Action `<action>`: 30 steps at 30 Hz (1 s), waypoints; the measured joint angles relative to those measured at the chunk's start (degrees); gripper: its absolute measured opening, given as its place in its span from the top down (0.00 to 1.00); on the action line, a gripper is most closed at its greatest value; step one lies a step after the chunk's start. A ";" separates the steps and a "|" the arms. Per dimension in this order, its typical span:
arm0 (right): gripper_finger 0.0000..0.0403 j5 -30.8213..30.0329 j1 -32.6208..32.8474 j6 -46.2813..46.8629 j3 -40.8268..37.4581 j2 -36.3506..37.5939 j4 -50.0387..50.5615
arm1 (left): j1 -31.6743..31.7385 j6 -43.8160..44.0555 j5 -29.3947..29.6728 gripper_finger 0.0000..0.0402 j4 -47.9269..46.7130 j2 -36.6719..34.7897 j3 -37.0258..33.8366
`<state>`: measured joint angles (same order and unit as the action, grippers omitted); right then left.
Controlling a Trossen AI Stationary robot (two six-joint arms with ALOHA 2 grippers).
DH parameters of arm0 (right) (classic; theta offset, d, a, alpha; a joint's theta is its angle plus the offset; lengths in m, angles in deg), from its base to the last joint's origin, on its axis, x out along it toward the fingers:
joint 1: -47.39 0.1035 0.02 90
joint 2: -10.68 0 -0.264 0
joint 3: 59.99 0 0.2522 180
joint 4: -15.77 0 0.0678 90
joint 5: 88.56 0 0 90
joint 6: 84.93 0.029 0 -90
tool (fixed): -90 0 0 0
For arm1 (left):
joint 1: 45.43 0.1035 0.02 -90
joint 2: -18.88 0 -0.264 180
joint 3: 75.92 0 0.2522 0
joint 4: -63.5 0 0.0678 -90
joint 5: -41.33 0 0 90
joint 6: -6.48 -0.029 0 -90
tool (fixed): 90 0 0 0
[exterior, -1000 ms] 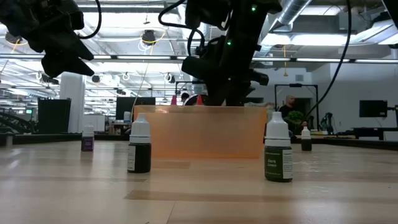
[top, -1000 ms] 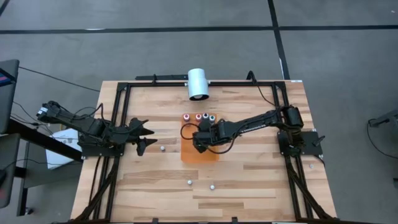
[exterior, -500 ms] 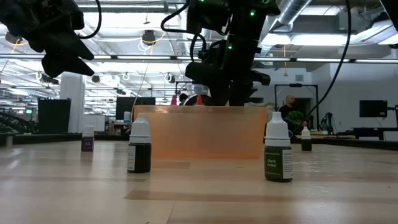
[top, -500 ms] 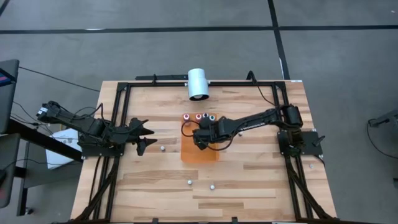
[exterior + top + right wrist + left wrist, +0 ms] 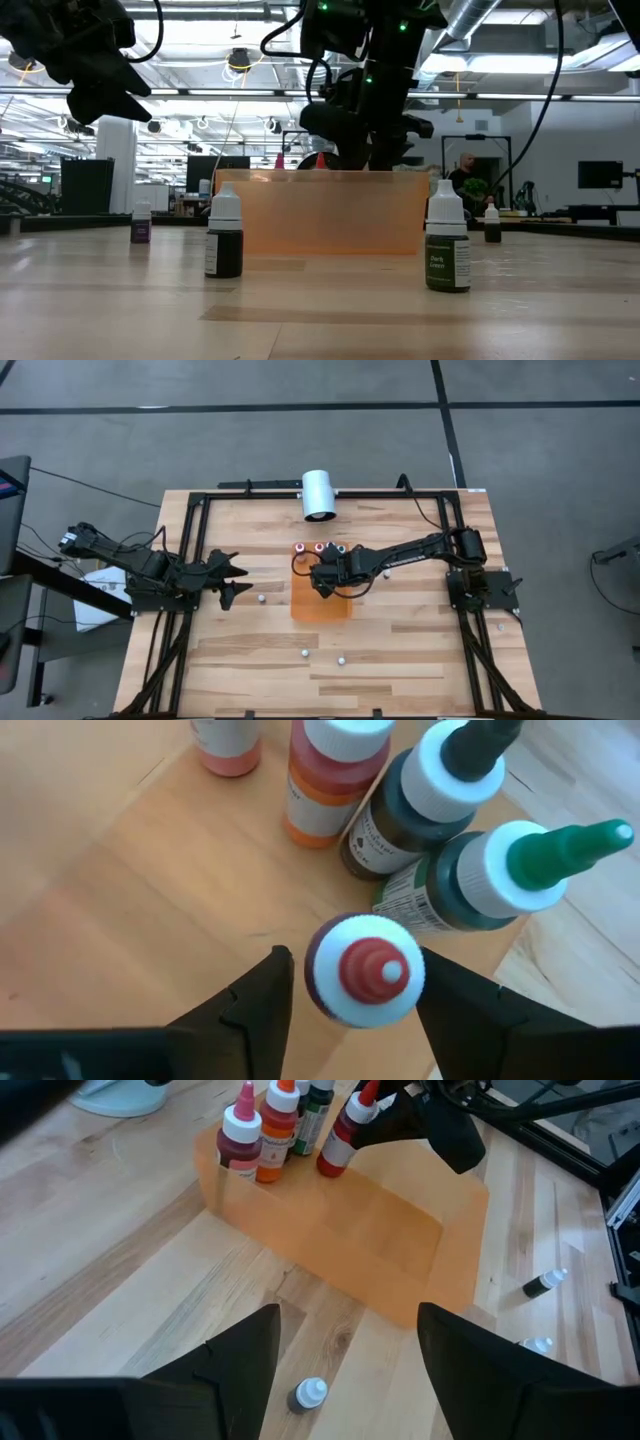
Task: Pick & Place food coloring
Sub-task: Put the large red food coloring bottle into the bin, then put the small light green food coloring bottle into the bin
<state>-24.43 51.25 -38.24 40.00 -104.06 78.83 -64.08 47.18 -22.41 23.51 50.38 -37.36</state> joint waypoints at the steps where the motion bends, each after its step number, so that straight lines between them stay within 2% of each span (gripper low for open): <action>1: 0.52 0.02 0.00 -0.45 0.00 0.00 0.01 | 0.00 0.00 0.00 0.43 -0.02 0.00 0.00; 11: 0.43 0.11 0.00 -2.16 0.00 0.00 0.08 | 0.00 0.00 0.00 0.43 -0.02 0.00 0.00; 16: 0.43 0.44 0.00 -2.17 0.00 0.00 1.01 | 0.00 0.02 0.02 0.43 -0.01 0.00 0.00; 23: 0.44 1.53 -0.24 -3.59 3.04 0.01 7.97 | 0.00 0.02 0.02 0.43 -0.02 0.00 0.00; 30: 0.44 -6.26 1.25 -3.19 7.61 5.65 16.16 | 0.00 0.02 0.00 0.43 0.01 0.00 0.00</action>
<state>-30.69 52.49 -41.42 47.62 -98.41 94.99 -64.08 47.21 -22.40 23.52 50.38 -37.36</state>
